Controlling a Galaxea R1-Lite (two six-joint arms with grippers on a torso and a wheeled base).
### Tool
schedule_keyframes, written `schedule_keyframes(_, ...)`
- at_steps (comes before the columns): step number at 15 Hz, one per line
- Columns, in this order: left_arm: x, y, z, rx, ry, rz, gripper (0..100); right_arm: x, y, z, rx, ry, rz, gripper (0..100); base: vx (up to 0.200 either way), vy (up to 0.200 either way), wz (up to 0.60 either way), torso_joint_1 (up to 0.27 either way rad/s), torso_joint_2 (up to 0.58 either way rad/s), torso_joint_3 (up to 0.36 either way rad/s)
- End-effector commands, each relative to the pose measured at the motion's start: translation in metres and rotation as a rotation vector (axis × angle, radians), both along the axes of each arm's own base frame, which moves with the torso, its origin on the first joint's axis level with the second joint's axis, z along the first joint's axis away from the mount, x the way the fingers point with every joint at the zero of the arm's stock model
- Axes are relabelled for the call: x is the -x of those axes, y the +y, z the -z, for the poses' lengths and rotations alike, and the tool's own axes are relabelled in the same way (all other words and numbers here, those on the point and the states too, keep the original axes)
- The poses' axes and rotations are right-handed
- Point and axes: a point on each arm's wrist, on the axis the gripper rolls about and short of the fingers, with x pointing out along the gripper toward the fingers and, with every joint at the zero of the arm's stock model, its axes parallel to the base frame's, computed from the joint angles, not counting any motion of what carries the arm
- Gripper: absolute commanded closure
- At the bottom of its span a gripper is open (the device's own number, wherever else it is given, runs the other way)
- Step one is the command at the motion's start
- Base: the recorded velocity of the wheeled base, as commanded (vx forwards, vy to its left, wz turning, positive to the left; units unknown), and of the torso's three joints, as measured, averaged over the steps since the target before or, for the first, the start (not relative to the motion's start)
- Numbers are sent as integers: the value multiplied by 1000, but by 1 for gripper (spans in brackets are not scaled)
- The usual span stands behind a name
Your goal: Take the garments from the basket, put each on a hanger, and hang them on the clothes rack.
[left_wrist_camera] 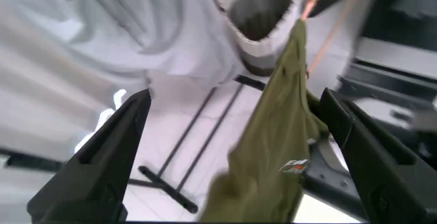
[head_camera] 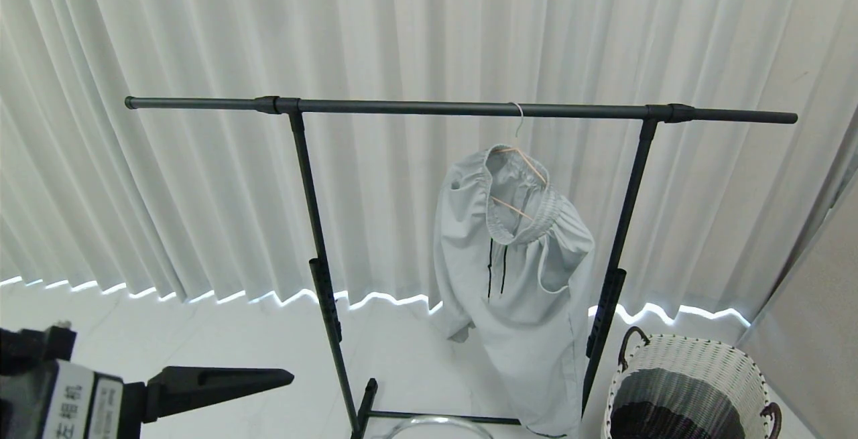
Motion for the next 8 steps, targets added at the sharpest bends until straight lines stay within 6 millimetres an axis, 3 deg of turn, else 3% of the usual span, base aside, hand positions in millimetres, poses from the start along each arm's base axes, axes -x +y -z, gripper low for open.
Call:
schedule_keyframes(1,7,-5,10,-36,22,74,0,5,4,2,10,2,-28,100,0,0,0,0,0,0)
schedule_keyframes(3,17,-9,27,-95,55,169,0,12,7,3,17,3,-63,100,0,0,0,0,0,0)
schedule_keyframes(8,13,-19,42,-178,105,167,0,16,15,0,5,0,-88,100,0,0,0,0,0,0)
